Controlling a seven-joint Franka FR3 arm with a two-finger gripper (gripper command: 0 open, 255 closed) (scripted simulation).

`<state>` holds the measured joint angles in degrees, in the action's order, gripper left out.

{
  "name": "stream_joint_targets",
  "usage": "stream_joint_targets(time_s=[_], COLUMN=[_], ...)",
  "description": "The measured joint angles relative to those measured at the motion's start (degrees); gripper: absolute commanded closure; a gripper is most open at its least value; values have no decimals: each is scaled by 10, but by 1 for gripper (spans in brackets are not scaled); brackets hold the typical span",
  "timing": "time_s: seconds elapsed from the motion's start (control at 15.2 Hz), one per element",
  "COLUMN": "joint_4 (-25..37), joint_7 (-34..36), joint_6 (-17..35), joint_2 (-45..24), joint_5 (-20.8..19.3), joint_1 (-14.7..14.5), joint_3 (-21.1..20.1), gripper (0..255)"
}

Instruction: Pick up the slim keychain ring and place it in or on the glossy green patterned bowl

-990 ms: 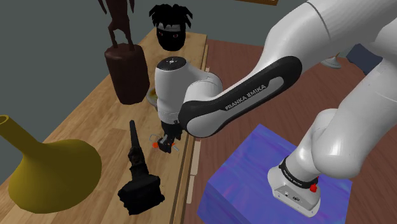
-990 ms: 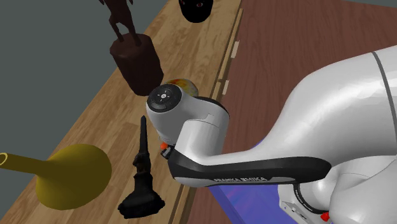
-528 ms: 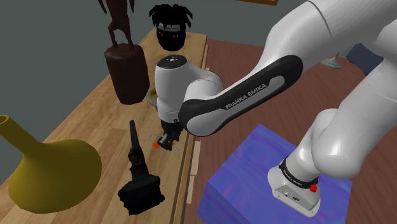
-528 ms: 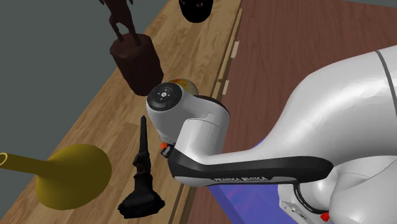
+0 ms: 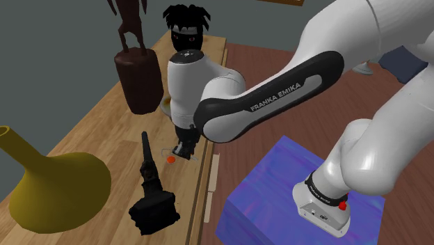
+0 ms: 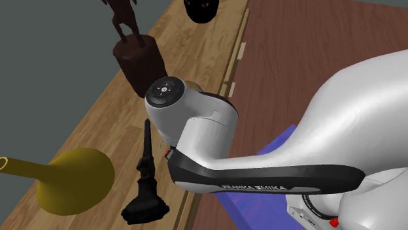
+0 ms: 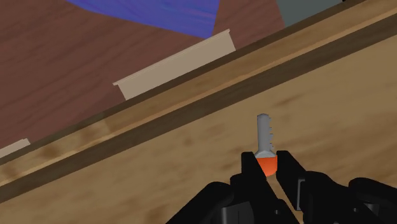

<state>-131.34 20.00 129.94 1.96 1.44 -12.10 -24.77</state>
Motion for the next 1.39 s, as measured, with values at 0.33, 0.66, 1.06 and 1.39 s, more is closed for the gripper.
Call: stream_joint_targets(time_s=[0.33,0.66,1.06,1.39], joint_4=[20,40,68,99], joint_7=[-8,-14,-20,-22], joint_6=[-39,-79,-123,-163], joint_2=[20,43,59,69], joint_5=[9,19,25,28], joint_1=[1,0,1,2], joint_3=[2,4,8,11], gripper=[255,255,255,255])
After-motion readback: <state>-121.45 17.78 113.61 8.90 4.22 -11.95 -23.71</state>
